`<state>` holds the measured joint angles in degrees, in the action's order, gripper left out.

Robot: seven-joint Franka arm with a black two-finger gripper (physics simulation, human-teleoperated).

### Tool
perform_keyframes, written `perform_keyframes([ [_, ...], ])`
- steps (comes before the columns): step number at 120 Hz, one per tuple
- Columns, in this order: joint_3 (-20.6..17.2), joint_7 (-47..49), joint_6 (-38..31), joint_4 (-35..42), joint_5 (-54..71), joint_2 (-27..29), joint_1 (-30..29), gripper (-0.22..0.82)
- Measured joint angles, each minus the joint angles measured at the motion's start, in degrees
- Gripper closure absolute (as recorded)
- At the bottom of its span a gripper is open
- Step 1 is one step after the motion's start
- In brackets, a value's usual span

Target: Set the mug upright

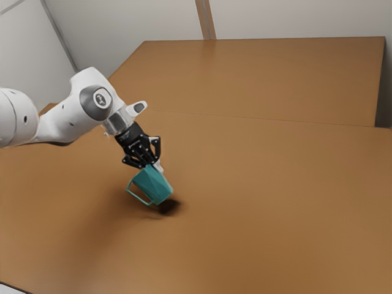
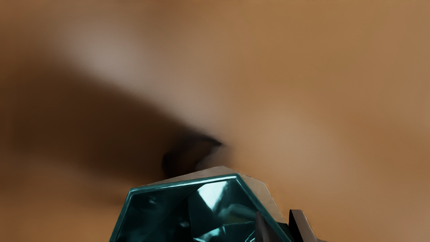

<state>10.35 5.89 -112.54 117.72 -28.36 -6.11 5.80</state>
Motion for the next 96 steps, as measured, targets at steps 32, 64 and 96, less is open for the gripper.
perform_keyframes([
  [32, -0.63, 2.29, -6.94, 3.10, 19.68, 4.20, 1.73, 0.78],
  [64, -2.29, 4.67, -13.81, 6.80, 31.29, 5.67, 2.57, 0.78],
  [96, -2.68, 7.63, -18.17, 9.59, 32.89, 3.57, 4.29, 0.78],
])
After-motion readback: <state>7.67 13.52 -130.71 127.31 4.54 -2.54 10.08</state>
